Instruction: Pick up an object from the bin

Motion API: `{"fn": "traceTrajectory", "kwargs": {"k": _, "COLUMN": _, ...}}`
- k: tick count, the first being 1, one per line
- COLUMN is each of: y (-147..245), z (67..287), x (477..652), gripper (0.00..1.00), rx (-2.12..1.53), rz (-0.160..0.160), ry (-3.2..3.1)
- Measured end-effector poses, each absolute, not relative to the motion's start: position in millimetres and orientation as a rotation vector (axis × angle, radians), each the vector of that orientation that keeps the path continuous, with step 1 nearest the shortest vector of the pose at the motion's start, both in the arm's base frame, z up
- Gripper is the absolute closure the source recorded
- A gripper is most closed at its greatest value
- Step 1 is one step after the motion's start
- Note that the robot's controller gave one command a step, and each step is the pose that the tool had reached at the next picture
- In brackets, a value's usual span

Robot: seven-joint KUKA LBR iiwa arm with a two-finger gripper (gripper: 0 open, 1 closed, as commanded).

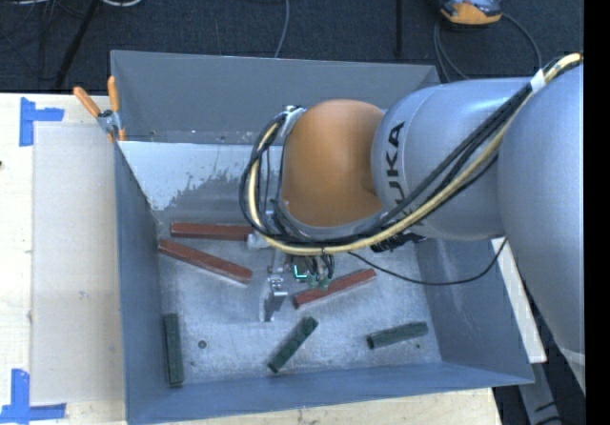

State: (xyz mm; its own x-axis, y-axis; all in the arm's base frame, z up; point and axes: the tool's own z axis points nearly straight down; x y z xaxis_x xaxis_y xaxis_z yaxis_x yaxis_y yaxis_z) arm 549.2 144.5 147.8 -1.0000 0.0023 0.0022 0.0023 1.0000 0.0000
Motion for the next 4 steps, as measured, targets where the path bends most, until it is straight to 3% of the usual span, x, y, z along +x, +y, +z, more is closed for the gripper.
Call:
{"fn": "traceTrajectory", "kwargs": {"k": 1, "y": 144.5, "z": 147.8, "x": 549.2, "gripper": 0.0, "rx": -0.004, "rz": 0.0, "ry": -3.139}}
{"fn": "traceTrajectory", "kwargs": {"k": 2, "y": 152.8, "z": 76.3, "x": 591.6, "gripper": 1.0, "rx": 0.058, "rz": -0.007, "ry": -3.152}}
{"fn": "traceTrajectory", "kwargs": {"k": 3, "y": 152.7, "z": 76.3, "x": 591.7, "gripper": 1.0, "rx": 0.057, "rz": -0.007, "ry": -3.152}}
{"fn": "traceTrajectory", "kwargs": {"k": 4, "y": 156.1, "z": 220.2, "x": 612.2, "gripper": 1.0, "rx": 0.128, "rz": -0.001, "ry": -3.142}}
